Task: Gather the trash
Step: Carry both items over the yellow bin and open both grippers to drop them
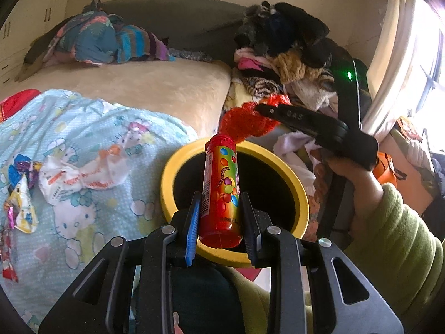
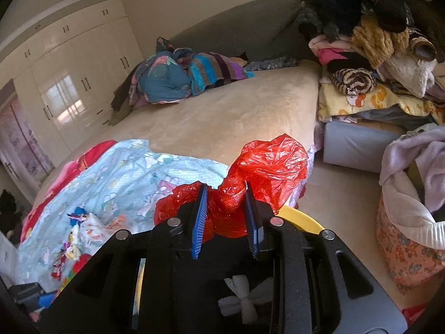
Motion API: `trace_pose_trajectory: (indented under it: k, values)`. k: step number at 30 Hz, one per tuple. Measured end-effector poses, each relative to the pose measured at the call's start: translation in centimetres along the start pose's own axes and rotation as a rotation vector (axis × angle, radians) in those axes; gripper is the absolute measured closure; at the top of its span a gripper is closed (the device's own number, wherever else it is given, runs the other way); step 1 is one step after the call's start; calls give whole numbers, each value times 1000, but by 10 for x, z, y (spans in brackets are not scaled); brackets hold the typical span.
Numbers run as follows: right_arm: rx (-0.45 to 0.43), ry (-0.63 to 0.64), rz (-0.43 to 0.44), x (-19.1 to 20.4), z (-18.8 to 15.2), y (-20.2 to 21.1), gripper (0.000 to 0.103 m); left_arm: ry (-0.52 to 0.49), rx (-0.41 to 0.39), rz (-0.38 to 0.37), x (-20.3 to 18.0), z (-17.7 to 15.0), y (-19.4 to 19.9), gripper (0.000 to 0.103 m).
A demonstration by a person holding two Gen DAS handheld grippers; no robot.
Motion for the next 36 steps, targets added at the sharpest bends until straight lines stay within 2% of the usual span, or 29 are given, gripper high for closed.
trace_pose_trajectory:
  k: [12, 23, 26, 28, 29, 30, 32, 34, 36]
  values:
    - [45, 3, -40, -11, -12, -16, 83, 6, 98, -26, -8, -16, -38, 77]
    - [106, -11, -37, -17, -20, -29, 82, 6, 152, -31, -10, -12, -70, 77]
    - [118, -15, -39, -18, -21, -31, 80, -4, 152, -19, -9, -9, -78, 76]
    - [125, -21, -32, -19, -22, -32, 74, 2, 150, -5, -5, -8, -81, 75]
    - [132, -23, -29, -19, -22, -33, 70, 15, 147, -7, -1, -8, -82, 67]
    - [136, -25, -27, -19, -23, -34, 64, 34, 140, -12, 3, -7, -81, 52]
    - [137, -25, -30, -19, -24, -35, 59, 56, 123, -14, 7, -6, -77, 39]
    - [142, -26, -29, -19, -24, -36, 55, 70, 106, -3, 12, -4, -73, 32]
    - [141, -28, -31, -18, -24, -35, 53, 87, 81, 1, 15, -2, -67, 17]
Point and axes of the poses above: each gripper's, at about its wrist camera, not at the fingertips, and y roughly against the way its jaws point, x to its left, z to its top, the point moved 2 cm from there along -y, roughly the way its jaws point, and after that the axes turned 1 degree about x, right-handed, at the moved point
